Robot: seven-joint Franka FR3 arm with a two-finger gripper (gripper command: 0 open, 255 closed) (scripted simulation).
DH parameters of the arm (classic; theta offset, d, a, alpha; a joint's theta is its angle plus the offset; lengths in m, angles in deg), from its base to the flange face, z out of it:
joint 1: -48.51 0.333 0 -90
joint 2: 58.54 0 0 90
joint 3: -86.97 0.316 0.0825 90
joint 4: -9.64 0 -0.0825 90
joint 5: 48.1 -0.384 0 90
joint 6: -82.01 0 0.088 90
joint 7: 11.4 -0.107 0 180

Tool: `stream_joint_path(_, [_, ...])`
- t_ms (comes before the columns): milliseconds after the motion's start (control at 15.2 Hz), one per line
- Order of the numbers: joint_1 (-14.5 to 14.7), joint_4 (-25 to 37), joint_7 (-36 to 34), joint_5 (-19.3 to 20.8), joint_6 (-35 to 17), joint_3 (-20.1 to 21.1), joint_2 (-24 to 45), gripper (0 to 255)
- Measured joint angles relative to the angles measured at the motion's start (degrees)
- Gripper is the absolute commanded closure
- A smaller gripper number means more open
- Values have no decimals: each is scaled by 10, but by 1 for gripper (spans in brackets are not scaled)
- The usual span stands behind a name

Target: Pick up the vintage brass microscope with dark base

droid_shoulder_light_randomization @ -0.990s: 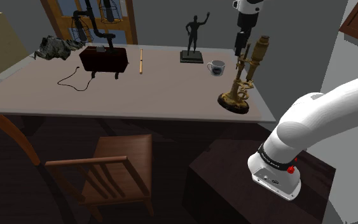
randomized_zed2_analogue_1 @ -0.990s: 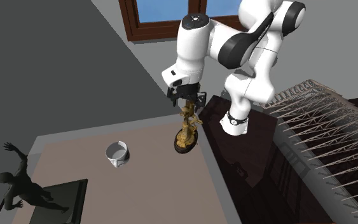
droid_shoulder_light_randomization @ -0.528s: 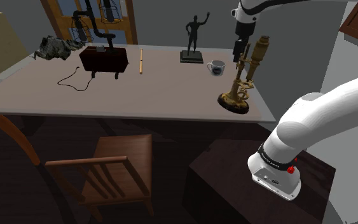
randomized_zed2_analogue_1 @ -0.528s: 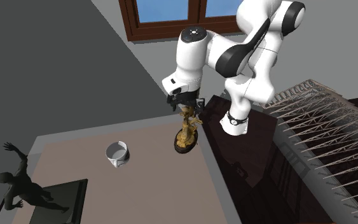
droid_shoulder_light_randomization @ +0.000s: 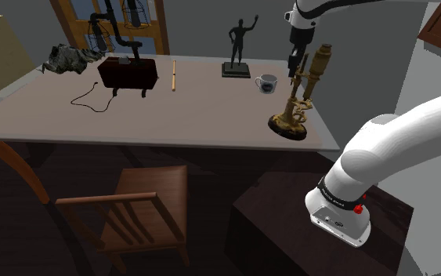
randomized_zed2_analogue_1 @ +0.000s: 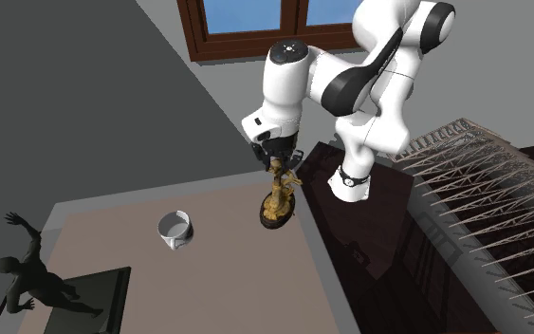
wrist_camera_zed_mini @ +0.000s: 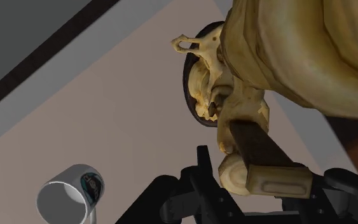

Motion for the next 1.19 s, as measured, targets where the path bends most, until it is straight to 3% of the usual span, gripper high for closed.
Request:
stream_joint_path(264, [0,5,1,0,9,1,-2,255])
stream_joint_path(1188, [5,113,12,-12,110,13,5,255])
